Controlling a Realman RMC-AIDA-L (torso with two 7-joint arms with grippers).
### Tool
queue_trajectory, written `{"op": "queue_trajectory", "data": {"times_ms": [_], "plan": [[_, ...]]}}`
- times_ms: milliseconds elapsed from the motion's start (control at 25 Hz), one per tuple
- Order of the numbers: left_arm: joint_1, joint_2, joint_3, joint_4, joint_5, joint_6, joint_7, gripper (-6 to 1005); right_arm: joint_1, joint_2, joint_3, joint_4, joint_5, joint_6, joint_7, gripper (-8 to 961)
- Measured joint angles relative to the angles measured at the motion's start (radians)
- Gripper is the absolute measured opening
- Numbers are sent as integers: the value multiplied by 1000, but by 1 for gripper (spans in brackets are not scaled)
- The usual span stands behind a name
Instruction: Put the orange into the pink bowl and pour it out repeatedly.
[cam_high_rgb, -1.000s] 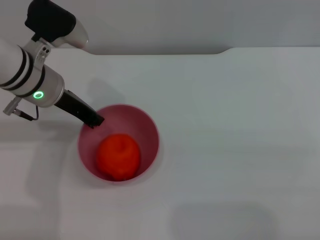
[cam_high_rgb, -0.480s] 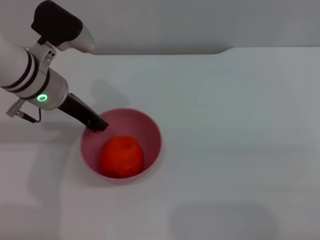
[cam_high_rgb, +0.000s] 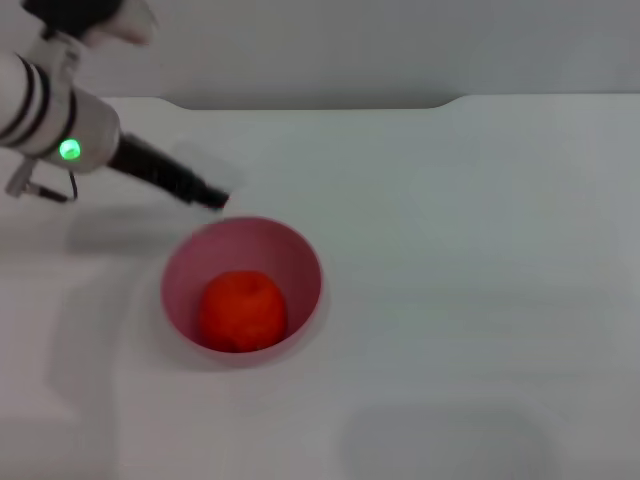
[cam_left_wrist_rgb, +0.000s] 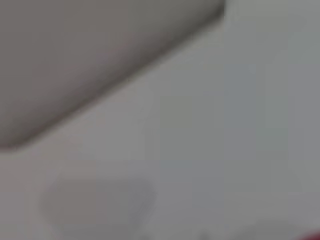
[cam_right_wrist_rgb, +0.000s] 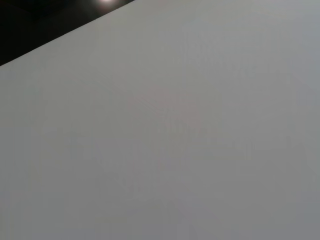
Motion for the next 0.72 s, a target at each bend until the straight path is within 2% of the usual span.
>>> {"op": "queue_trajectory", "data": {"times_ms": [80, 160, 280, 320, 400, 440, 520, 720], "plan": [[5, -1, -44, 25, -51, -9, 19, 600, 7, -1, 0, 10, 0, 0, 0, 699], [22, 0, -97, 51, -170, -37, 71, 686, 15, -1, 0, 21, 0, -1, 0, 699], [76, 0, -151, 62, -453, -85, 221, 735, 23, -1, 0, 29, -4, -1, -1, 699], [76, 0, -151, 62, -453, -85, 221, 751, 25, -1, 0, 31, -7, -1, -1, 699], [170, -1, -161, 7, -893, -108, 503, 766, 29, 0, 0, 34, -10, -1, 1, 699], [170, -1, -161, 7, -893, -108, 503, 766, 31, 0, 0, 36, -11, 0, 1, 699], [256, -5, -145, -91, -1310, -76, 783, 765, 33, 0, 0, 38, -13, 4, 1, 699], [350, -13, -74, -339, -1810, 93, 1225, 762, 44, 0, 19, 76, -11, 10, 0, 699]]}}
